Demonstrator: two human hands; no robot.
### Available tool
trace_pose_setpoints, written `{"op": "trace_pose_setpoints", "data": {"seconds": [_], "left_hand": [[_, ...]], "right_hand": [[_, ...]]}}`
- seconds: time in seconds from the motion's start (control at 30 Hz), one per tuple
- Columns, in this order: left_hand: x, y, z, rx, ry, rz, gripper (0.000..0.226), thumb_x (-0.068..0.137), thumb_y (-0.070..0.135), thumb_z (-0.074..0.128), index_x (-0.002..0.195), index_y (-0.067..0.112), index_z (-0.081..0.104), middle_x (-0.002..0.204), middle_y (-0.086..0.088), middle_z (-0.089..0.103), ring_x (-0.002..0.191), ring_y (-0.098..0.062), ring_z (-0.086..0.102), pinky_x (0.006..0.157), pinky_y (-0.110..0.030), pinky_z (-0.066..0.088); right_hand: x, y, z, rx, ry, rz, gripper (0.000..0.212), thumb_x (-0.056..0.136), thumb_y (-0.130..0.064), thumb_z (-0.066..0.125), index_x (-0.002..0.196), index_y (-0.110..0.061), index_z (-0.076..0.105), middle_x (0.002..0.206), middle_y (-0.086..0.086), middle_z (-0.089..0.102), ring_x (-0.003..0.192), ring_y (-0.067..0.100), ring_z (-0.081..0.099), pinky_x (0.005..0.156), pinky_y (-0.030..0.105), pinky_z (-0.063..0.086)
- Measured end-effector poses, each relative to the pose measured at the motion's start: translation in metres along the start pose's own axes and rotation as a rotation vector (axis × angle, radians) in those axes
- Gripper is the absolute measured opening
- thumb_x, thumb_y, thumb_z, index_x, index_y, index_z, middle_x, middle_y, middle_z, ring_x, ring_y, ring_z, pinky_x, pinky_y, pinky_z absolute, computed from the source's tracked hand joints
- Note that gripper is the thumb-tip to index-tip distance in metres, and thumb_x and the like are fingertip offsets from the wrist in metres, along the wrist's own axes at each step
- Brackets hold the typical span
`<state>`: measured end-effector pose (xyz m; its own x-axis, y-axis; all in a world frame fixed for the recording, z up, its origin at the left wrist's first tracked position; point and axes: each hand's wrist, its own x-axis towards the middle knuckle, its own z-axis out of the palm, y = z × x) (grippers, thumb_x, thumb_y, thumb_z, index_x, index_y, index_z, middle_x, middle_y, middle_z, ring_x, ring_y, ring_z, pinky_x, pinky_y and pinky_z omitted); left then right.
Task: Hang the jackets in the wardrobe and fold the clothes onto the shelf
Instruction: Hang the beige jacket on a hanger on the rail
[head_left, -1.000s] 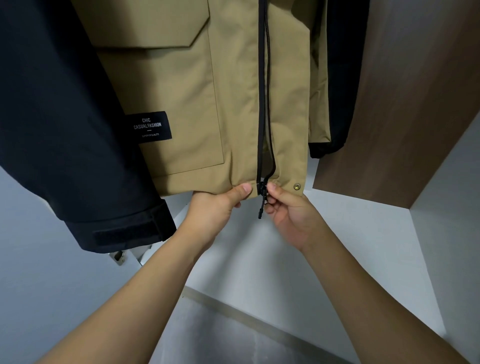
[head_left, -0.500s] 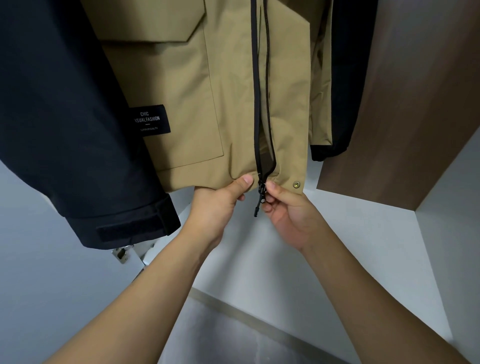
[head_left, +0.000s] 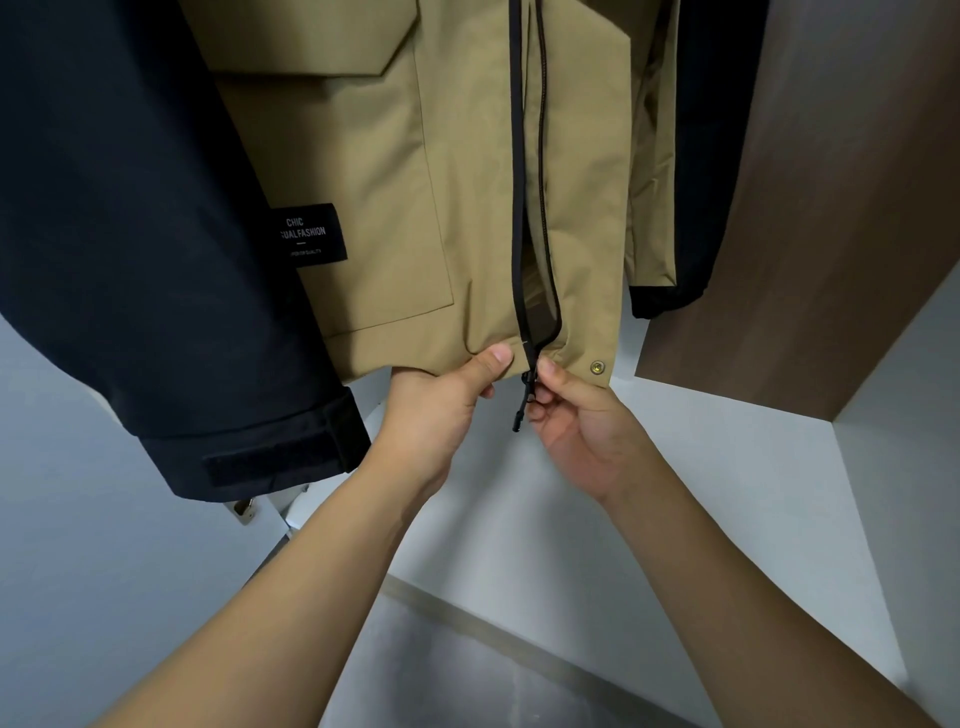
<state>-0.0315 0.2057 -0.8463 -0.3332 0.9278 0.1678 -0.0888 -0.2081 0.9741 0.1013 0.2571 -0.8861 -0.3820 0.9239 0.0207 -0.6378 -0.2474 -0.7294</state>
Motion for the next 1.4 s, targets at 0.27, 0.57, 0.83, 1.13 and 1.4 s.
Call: {"op": "trace_pose_setpoints", "data": {"seconds": [0.27, 0.57, 0.83, 1.13, 1.4], "left_hand": [[-0.001, 0.005, -0.003, -0.053, 0.024, 0.025, 0.006, 0.086, 0.009, 0.073, 0.091, 0.009, 0.069, 0.066, 0.007, 0.064, 0.058, -0.011, 0.051, 0.057, -0.021, 0.044], [-0.002, 0.002, -0.002, -0.020, 0.015, 0.031, 0.006, 0.086, 0.009, 0.074, 0.091, 0.010, 0.071, 0.069, 0.008, 0.067, 0.058, -0.008, 0.054, 0.055, -0.017, 0.044], [0.000, 0.000, -0.006, 0.104, 0.025, 0.028, 0.007, 0.085, 0.013, 0.076, 0.085, 0.015, 0.070, 0.065, 0.012, 0.066, 0.055, -0.006, 0.055, 0.054, -0.014, 0.044], [0.003, 0.010, -0.011, 0.195, 0.029, -0.052, 0.034, 0.079, 0.036, 0.078, 0.062, 0.012, 0.060, 0.054, 0.004, 0.054, 0.053, -0.009, 0.048, 0.061, -0.022, 0.038], [0.004, 0.012, -0.007, 0.234, 0.041, 0.006, 0.053, 0.084, 0.021, 0.077, 0.039, 0.018, 0.049, 0.039, 0.015, 0.039, 0.036, -0.002, 0.035, 0.041, -0.009, 0.029]], "right_hand": [[0.000, 0.001, 0.000, 0.033, -0.036, 0.017, 0.030, 0.072, -0.017, 0.076, 0.098, -0.014, 0.060, 0.068, -0.007, 0.054, 0.058, 0.003, 0.047, 0.057, 0.018, 0.039], [-0.003, -0.004, 0.005, 0.034, 0.004, 0.018, 0.028, 0.077, -0.013, 0.069, 0.103, -0.014, 0.059, 0.072, -0.006, 0.052, 0.056, 0.003, 0.046, 0.056, 0.018, 0.038], [-0.003, -0.004, 0.012, 0.065, 0.046, 0.023, 0.015, 0.076, -0.012, 0.070, 0.089, -0.016, 0.064, 0.071, -0.006, 0.054, 0.054, 0.003, 0.043, 0.055, 0.017, 0.037], [-0.004, -0.012, 0.023, -0.143, 0.022, -0.026, 0.012, 0.080, -0.009, 0.068, 0.090, -0.014, 0.063, 0.075, -0.007, 0.058, 0.062, 0.005, 0.040, 0.058, 0.021, 0.029], [-0.006, -0.028, 0.024, -0.380, -0.027, -0.065, 0.012, 0.092, -0.005, 0.062, 0.082, -0.010, 0.065, 0.066, -0.001, 0.058, 0.063, 0.010, 0.044, 0.061, 0.024, 0.031]]}}
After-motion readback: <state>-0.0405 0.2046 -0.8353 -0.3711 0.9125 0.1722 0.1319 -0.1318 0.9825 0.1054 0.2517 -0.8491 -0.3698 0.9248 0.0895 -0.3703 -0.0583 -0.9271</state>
